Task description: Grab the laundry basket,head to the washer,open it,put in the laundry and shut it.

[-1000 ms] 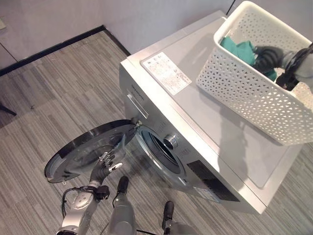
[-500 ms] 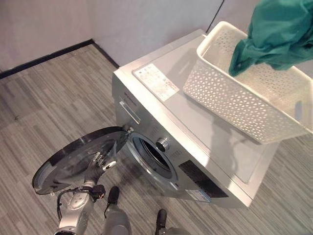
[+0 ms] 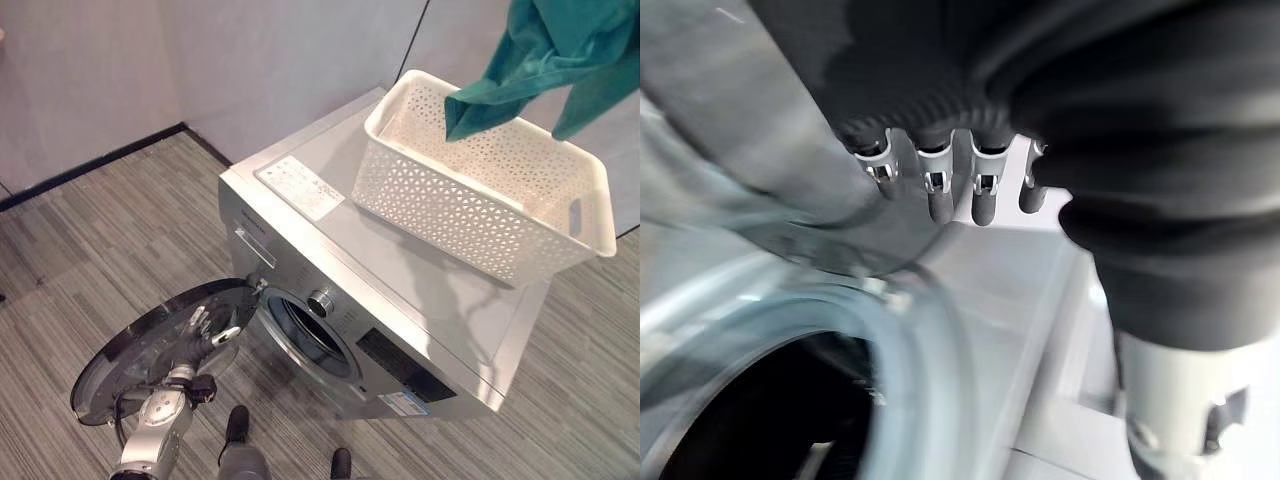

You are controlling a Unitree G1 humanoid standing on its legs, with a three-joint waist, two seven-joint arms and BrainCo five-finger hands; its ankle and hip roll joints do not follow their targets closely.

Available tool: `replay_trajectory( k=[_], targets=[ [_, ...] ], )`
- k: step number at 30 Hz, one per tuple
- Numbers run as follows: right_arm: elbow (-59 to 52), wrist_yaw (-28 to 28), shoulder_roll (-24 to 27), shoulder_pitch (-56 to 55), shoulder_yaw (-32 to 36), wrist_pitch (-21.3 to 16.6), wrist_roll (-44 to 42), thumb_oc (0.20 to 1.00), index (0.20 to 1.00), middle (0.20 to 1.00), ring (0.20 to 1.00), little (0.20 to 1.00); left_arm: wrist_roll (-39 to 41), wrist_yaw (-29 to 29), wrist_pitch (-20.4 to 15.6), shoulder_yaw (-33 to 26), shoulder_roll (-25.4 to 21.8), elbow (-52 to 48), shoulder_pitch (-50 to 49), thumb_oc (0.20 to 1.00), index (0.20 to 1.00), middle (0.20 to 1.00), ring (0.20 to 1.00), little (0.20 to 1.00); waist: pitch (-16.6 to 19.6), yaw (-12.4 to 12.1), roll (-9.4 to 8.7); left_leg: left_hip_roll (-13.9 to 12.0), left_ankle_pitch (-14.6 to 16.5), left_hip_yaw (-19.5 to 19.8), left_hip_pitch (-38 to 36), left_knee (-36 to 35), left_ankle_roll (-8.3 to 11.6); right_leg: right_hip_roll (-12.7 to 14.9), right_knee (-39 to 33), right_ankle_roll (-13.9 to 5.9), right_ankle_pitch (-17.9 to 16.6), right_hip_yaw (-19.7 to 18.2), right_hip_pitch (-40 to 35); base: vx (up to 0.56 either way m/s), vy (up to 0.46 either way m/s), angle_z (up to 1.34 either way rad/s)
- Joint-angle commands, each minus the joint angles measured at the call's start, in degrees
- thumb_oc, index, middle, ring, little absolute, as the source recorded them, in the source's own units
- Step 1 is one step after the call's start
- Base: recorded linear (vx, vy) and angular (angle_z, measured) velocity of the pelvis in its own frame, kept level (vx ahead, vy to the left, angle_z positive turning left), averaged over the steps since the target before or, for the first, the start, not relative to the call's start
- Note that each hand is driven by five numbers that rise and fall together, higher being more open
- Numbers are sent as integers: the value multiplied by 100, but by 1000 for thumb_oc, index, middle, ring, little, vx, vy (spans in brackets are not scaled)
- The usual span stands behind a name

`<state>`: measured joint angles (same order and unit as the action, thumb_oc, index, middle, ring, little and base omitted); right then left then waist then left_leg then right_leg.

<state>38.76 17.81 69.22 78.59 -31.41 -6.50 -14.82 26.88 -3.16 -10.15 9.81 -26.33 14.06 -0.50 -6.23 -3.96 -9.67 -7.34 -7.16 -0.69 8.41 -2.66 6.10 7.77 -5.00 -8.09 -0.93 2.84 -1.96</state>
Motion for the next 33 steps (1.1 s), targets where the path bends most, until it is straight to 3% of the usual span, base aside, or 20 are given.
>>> replay_trajectory(
  k=[1, 12, 13, 14, 15, 16, 19, 20, 21, 24, 26, 27, 32, 33],
  targets=[
    [-7, 681, 56, 675, 350, -150, 212, 200, 200, 200, 200, 200, -208, -55, -430, 197, -257, -332, 506, 1000, 1000, 1000, 1000, 1000, 272, 70, -168, -493, 922, 167, -194, 439, 59, 559, 230, -398, 42, 85, -164, -9, 75, -17],
    [-459, 1048, -9, 521, 829, -17, 501, 200, 200, 200, 200, 200, -508, 106, -305, 456, -467, -772, 664, 1000, 1000, 1000, 1000, 1000, 274, 365, -60, -203, 1643, -71, -123, 1437, -255, 872, 495, -542, -316, -379, 35, -58, 140, -19],
    [-461, 1163, -6, 508, 939, 17, 525, 200, 200, 200, 200, 200, -540, 90, -296, 505, -448, -745, 790, 1000, 1000, 1000, 1000, 1000, 205, 490, -23, -73, 1708, -116, -94, 1514, -332, 970, 622, -588, -635, -505, 185, -114, 149, -19],
    [-473, 1170, -1, 497, 960, 23, 533, 200, 200, 200, 200, 200, -541, 87, -303, 513, -449, -725, 816, 1000, 1000, 1000, 1000, 1000, 201, 471, -37, -58, 1719, -135, -69, 1545, -349, 987, 619, -603, -654, -532, 209, -334, 315, -16],
    [-491, 1379, -92, 498, 1051, 75, 539, 200, 200, 200, 200, 200, -559, -3, -330, 509, -464, -696, 993, 1000, 1000, 1000, 1000, 1000, 56, 622, 59, 7, 1828, -329, -23, 1658, -426, 1159, 659, -678, -1372, -575, 532, -253, 184, -14],
    [-489, 1383, -95, 511, 1051, 75, 540, 200, 200, 200, 200, 200, -559, -4, -335, 505, -466, -686, 1009, 1000, 1000, 1000, 1000, 1000, 54, 612, 45, 18, 1789, -348, 7, 1661, -433, 1169, 640, -681, -1424, -603, 566, -323, 278, -28],
    [-560, 1390, -42, 638, 991, 30, 436, 200, 200, 200, 200, 200, -592, -79, -327, 296, -598, -668, 969, 1000, 1000, 1000, 1000, 1000, 37, 602, 223, 25, 1767, -621, 33, 1617, -556, 1171, 772, -471, -946, -32, 592, -172, 195, -53],
    [-555, 1390, -45, 656, 979, 28, 434, 200, 200, 200, 200, 200, -593, -79, -326, 288, -596, -671, 968, 1000, 1000, 1000, 1000, 1000, 36, 610, 215, 36, 1727, -624, 46, 1605, -558, 1181, 782, -465, -959, -37, 615, -181, 202, -83],
    [-629, 1331, -51, 630, 957, 21, 437, 200, 200, 200, 200, 200, -632, -100, -274, 108, -661, -638, 821, 1000, 1000, 1000, 1000, 1000, 66, 543, 309, 50, 1654, -795, -9, 1484, -624, 1084, 1137, -379, -600, 286, 525, -162, 184, -87],
    [-791, 1239, -3, 461, 1023, 14, 497, 200, 200, 200, 200, 200, -743, -131, -198, -253, -748, -658, 537, 1000, 1000, 1000, 1000, 1000, 122, 419, 393, 105, 1454, -1065, -107, 1227, -728, 902, 1857, -248, -125, 557, 402, -156, 152, -81],
    [-810, 1240, -15, 420, 1058, 19, 505, 200, 200, 200, 200, 200, -745, -129, -190, -267, -758, -678, 511, 1000, 1000, 1000, 1000, 1000, 115, 409, 374, 109, 1453, -1084, -141, 1208, -723, 910, 1914, -245, -86, 531, 416, -100, 43, -68],
    [-962, 1198, 41, 207, 1236, 30, 615, 200, 200, 200, 200, 200, -819, -135, -154, -621, -828, -824, 221, 1000, 1000, 1000, 1000, 1000, 207, 286, 380, 196, 1340, -1273, -150, 1116, -801, 745, 2322, -180, 185, 667, 144, -138, 46, -65],
    [-1252, 1152, 76, -406, 1716, 12, 682, 200, 200, 200, 200, 200, -849, -32, -91, -894, -951, -1155, -28, 1000, 1000, 1000, 1000, 1000, 288, 88, 234, 290, 1179, -1426, 114, 1270, -779, 415, 2251, -141, 516, 534, -343, -176, -67, -54],
    [-1376, 1148, 45, -530, 1824, -4, 702, 200, 200, 200, 200, 200, -753, 20, -76, -999, -987, -1324, -106, 1000, 1000, 1000, 1000, 1000, 269, -10, 217, 208, 1153, -1517, 217, 1401, -723, 362, 2046, -20, 859, 638, -515, -201, -242, -18]
  ],
)
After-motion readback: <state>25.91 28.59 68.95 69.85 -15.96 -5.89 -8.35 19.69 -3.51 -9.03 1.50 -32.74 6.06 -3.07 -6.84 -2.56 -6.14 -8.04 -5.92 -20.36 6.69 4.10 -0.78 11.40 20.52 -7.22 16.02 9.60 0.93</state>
